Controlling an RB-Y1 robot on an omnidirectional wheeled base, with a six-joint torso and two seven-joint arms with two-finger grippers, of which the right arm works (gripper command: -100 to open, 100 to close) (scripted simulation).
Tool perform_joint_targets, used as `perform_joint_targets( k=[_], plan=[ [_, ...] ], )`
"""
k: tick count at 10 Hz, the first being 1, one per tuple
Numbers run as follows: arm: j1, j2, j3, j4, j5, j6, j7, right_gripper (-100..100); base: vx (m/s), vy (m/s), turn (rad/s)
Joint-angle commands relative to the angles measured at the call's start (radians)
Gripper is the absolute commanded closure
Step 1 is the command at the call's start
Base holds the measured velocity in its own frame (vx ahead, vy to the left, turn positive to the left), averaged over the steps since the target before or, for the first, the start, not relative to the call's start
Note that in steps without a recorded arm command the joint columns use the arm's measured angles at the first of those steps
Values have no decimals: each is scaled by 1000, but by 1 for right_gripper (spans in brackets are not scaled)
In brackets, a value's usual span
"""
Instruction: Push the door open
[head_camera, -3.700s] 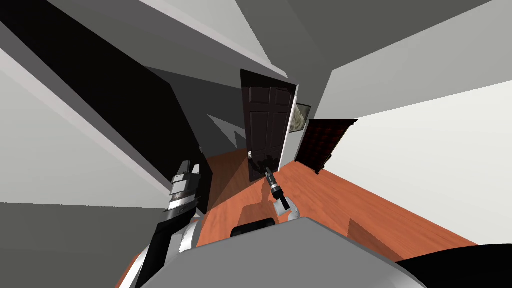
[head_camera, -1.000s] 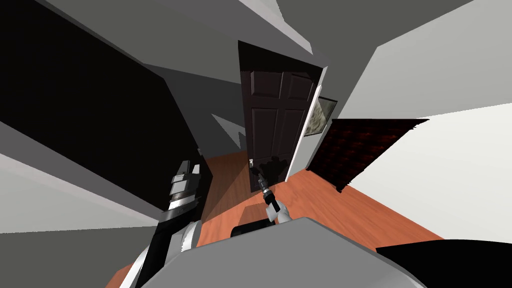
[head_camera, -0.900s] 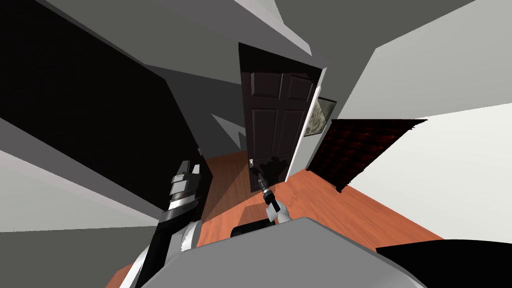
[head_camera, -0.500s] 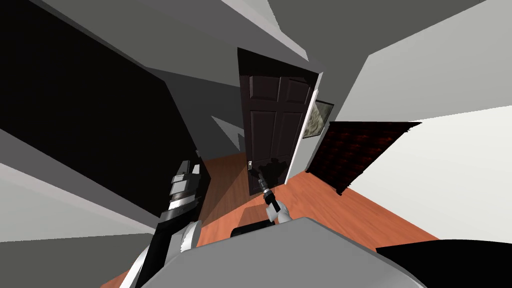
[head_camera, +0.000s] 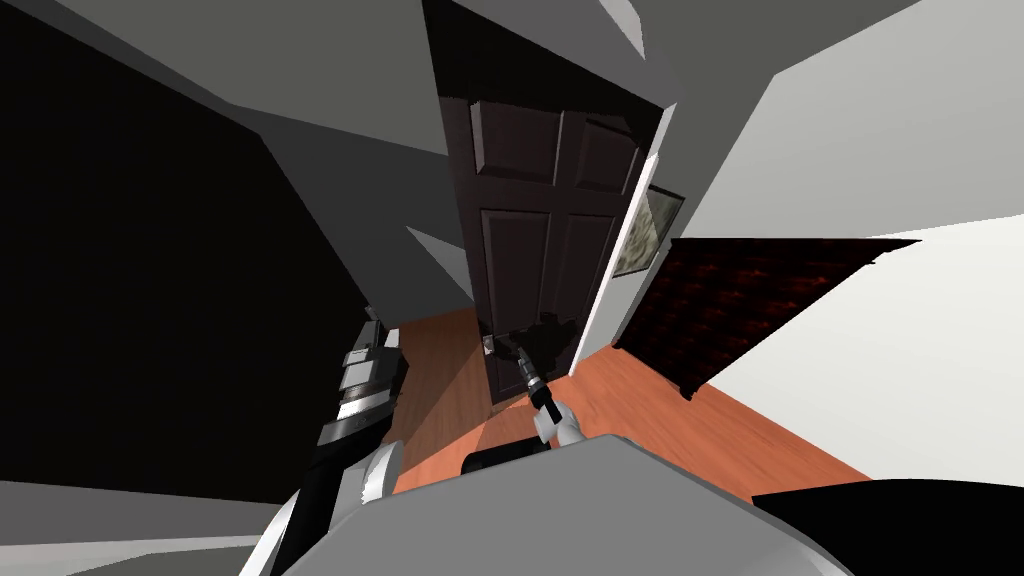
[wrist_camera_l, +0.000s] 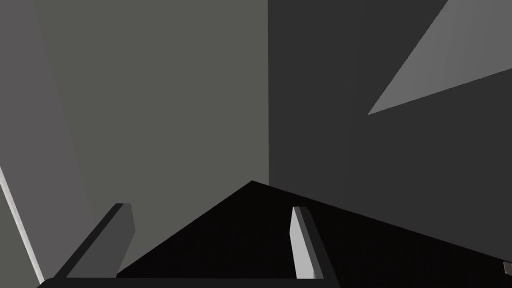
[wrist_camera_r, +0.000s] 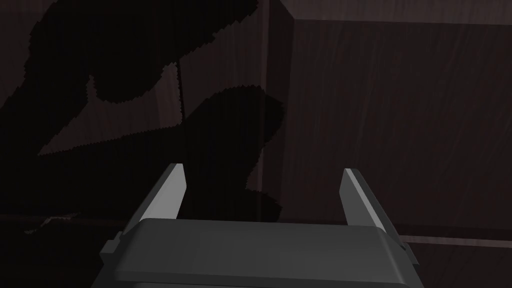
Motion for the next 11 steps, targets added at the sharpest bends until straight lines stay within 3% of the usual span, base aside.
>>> perform_joint_targets(
  k=[1,11],
  plan=[
    [0,-4,1,1,1,0,-1,-100,182,-171,-29],
    [4,-39,14,-4,9,-1,-9,-100,215,-135,-37]
  ],
)
